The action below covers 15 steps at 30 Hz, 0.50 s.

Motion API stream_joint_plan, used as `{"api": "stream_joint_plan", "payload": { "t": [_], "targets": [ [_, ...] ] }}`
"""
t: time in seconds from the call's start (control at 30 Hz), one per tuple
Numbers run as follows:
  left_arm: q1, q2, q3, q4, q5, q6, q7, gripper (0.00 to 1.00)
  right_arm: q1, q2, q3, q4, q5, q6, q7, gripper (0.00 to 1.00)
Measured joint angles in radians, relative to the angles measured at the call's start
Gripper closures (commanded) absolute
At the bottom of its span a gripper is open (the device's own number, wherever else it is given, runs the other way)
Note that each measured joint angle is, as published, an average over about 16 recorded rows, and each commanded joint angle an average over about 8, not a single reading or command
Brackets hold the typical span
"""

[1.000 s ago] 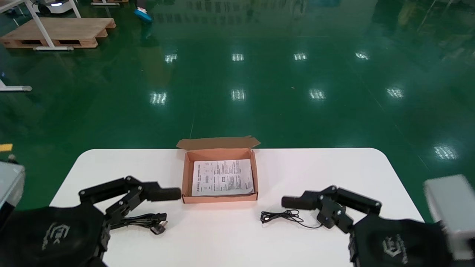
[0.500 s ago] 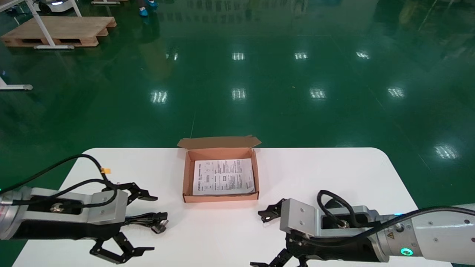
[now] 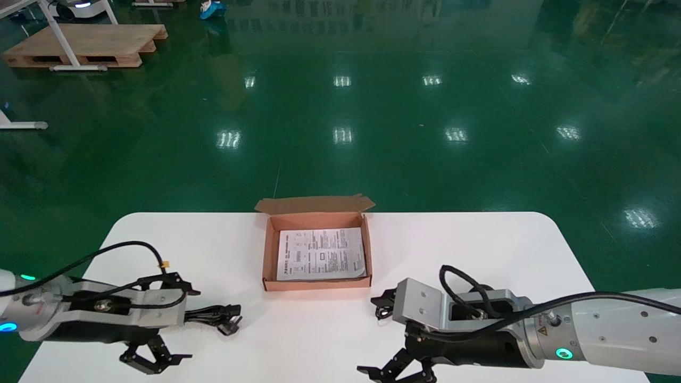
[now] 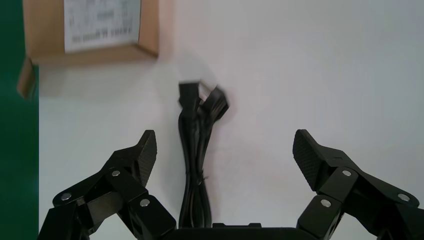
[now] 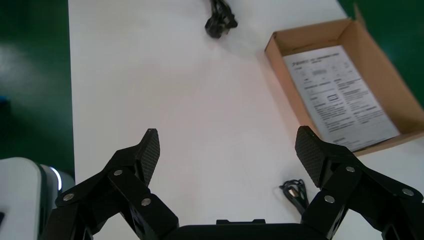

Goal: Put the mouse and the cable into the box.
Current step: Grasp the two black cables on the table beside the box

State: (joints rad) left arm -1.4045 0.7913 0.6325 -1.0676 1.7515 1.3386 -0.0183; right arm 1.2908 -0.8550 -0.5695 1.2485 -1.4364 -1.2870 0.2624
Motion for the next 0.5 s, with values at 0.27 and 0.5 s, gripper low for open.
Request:
{"api": "stream_joint_plan", "payload": {
  "t": [0.27,0.5],
  "targets": [
    [-0.052,0.130,0.065,0.219,0.171,-0.116,0.063,0.00,-0.003,0.022,0.003,0.035,-0.011,0.009,0.038,0.00],
    [-0.100,0.212,0.098,0.384,0.233,-0.172,0.151,0.00,-0.011,0.047,0.008,0.064,-0.012,0.010,0.054,0.00]
  ]
}}
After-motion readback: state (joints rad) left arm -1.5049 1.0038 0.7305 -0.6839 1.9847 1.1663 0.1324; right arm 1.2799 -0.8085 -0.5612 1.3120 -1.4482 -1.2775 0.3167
